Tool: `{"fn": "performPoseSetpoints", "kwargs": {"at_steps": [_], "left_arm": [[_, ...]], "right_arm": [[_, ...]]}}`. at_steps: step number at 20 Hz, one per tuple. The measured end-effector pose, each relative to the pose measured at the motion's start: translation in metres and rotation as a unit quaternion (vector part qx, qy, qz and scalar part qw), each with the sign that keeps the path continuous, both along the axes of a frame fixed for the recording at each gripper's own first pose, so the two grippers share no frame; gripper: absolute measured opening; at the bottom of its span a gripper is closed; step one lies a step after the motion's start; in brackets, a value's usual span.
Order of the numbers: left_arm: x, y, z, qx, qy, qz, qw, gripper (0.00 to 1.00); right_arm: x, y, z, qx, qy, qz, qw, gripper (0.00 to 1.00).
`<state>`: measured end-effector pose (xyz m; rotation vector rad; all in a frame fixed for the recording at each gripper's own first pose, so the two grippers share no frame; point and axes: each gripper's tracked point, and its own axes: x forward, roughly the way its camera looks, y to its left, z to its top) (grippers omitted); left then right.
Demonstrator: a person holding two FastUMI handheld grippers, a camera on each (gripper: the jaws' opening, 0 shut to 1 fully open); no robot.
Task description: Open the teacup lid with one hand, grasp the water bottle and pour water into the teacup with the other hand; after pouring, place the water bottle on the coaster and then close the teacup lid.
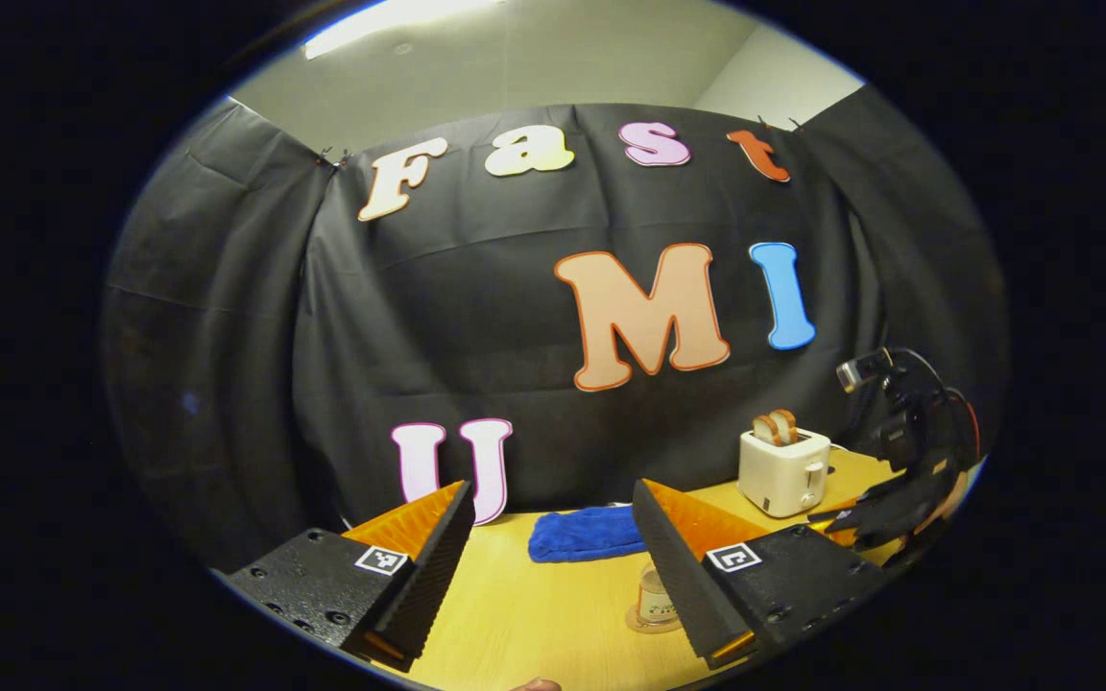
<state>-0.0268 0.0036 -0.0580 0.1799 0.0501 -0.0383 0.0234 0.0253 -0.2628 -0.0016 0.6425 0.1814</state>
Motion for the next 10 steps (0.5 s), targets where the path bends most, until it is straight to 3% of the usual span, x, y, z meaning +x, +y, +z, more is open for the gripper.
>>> {"fn": "performPoseSetpoints", "kwargs": {"at_steps": [10], "left_arm": [[0.012, -0.037, -0.08, -0.029, 0.07, -0.064, 0.995, 0.97]], "right_arm": [[-0.019, -0.039, 0.056, -0.001, -0.029, -0.055, 0.998, 0.31]]}}
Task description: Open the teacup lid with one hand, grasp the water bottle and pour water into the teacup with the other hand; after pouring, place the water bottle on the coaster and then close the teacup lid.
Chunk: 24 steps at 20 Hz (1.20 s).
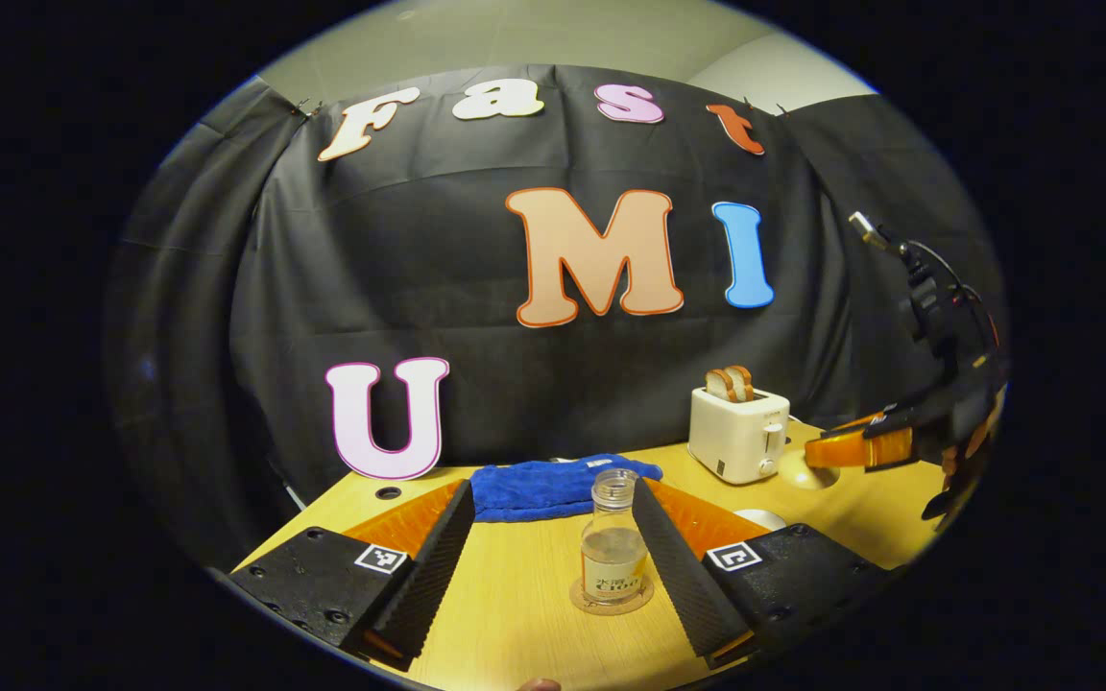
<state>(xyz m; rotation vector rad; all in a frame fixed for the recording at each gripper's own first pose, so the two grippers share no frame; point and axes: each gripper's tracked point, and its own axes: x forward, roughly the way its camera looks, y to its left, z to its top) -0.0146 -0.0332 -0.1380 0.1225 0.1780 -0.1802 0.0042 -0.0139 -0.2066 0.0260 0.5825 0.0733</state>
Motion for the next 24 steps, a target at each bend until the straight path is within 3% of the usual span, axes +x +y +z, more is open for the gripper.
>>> {"fn": "performPoseSetpoints", "kwargs": {"at_steps": [3, 11, 13, 24], "left_arm": [[0.002, -0.012, -0.026, -0.001, 0.021, -0.025, 0.999, 0.97], [0.004, -0.023, -0.096, -0.006, 0.08, -0.046, 0.996, 0.97], [0.005, -0.025, -0.112, -0.002, 0.095, -0.052, 0.994, 0.97], [0.028, -0.027, -0.159, 0.011, 0.13, -0.064, 0.989, 0.98]], "right_arm": [[-0.007, -0.008, 0.013, -0.009, -0.006, -0.011, 1.0, 0.29], [-0.032, -0.033, 0.035, -0.049, -0.01, -0.041, 0.998, 0.29], [-0.04, -0.039, 0.037, -0.056, -0.007, -0.052, 0.997, 0.33], [-0.069, -0.055, 0.047, -0.081, -0.006, -0.096, 0.992, 0.29]]}}
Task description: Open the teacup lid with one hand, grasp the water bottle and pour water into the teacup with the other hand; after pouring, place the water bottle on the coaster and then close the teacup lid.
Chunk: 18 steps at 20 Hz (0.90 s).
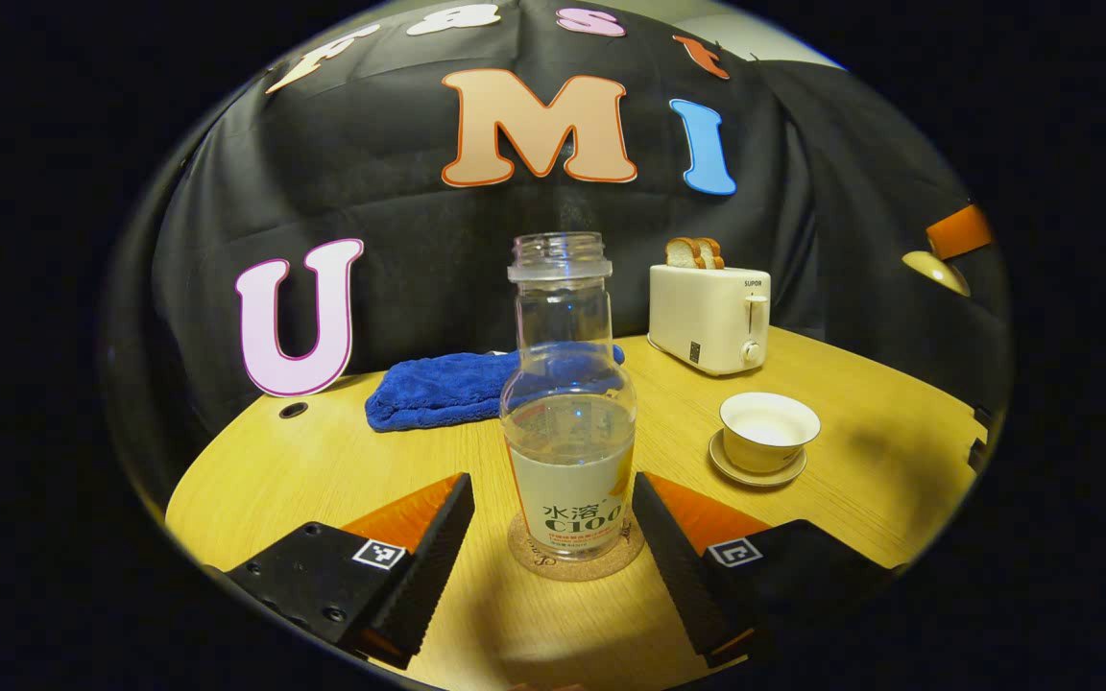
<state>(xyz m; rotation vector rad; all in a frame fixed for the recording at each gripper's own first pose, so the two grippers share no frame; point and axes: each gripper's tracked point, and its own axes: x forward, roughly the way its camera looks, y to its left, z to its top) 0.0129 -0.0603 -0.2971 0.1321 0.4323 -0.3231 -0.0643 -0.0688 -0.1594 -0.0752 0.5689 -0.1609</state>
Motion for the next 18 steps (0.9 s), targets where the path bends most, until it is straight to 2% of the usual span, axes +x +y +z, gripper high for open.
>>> {"fn": "performPoseSetpoints", "kwargs": {"at_steps": [6, 8, 10, 11, 18], "left_arm": [[0.008, -0.015, -0.005, 0.012, 0.002, -0.01, 1.0, 0.92], [0.014, -0.016, -0.006, 0.024, -0.002, -0.009, 1.0, 0.87], [0.016, -0.017, -0.007, 0.029, -0.002, -0.007, 1.0, 0.8], [0.016, -0.018, -0.007, 0.03, -0.001, -0.007, 1.0, 0.77], [0.017, -0.019, -0.005, 0.07, 0.004, -0.015, 0.997, 0.72]], "right_arm": [[-0.005, -0.007, 0.003, 0.01, -0.001, -0.011, 1.0, 0.33], [-0.006, -0.009, 0.002, 0.007, 0.0, -0.009, 1.0, 0.29], [-0.006, -0.009, 0.003, 0.006, 0.0, -0.006, 1.0, 0.33], [-0.006, -0.01, 0.004, 0.006, -0.001, -0.005, 1.0, 0.31], [-0.004, -0.019, 0.004, 0.018, -0.008, -0.008, 1.0, 0.31]]}}
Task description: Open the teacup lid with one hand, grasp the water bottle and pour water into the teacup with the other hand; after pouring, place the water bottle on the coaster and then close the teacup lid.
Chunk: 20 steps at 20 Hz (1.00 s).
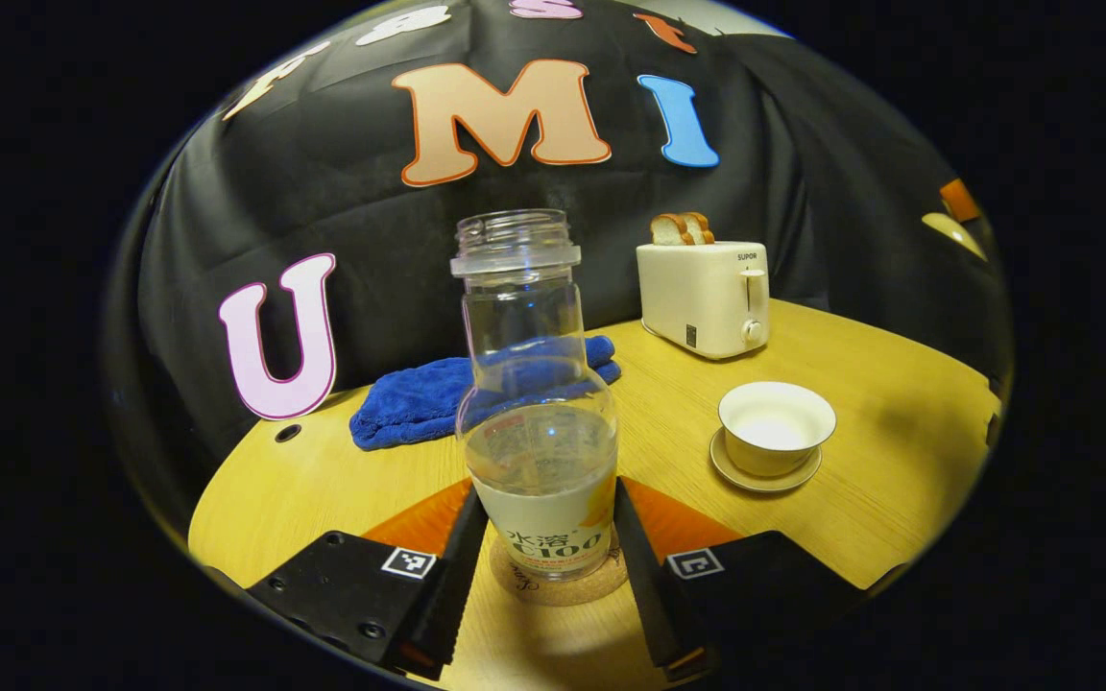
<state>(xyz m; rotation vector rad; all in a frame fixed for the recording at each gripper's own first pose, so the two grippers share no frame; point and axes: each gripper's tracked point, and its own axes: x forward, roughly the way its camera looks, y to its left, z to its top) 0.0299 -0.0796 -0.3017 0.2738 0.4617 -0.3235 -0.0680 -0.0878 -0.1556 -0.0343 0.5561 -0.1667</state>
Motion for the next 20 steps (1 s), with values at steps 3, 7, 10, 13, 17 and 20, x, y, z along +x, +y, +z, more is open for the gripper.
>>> {"fn": "performPoseSetpoints", "kwargs": {"at_steps": [3, 7, 10, 13, 17, 20], "left_arm": [[0.005, -0.001, 0.01, 0.042, -0.014, -0.01, 0.999, 0.71], [0.011, 0.001, 0.015, 0.133, -0.03, -0.036, 0.99, 0.71], [0.01, -0.001, 0.012, 0.174, -0.024, -0.06, 0.983, 0.71], [0.007, -0.002, 0.01, 0.206, -0.022, -0.076, 0.975, 0.7], [0.011, 0.002, 0.002, 0.273, -0.011, -0.1, 0.957, 0.7], [0.013, 0.005, -0.001, 0.317, -0.01, -0.121, 0.941, 0.69]], "right_arm": [[0.001, -0.002, -0.001, 0.006, -0.004, 0.0, 1.0, 0.29], [0.003, -0.004, -0.003, 0.019, -0.009, -0.001, 1.0, 0.29], [0.004, -0.01, -0.007, 0.031, -0.013, -0.005, 0.999, 0.31], [0.001, -0.02, -0.012, 0.039, -0.012, -0.013, 0.999, 0.31], [-0.003, -0.034, -0.017, 0.047, -0.009, -0.024, 0.999, 0.31], [-0.006, -0.042, -0.021, 0.049, -0.008, -0.027, 0.998, 0.31]]}}
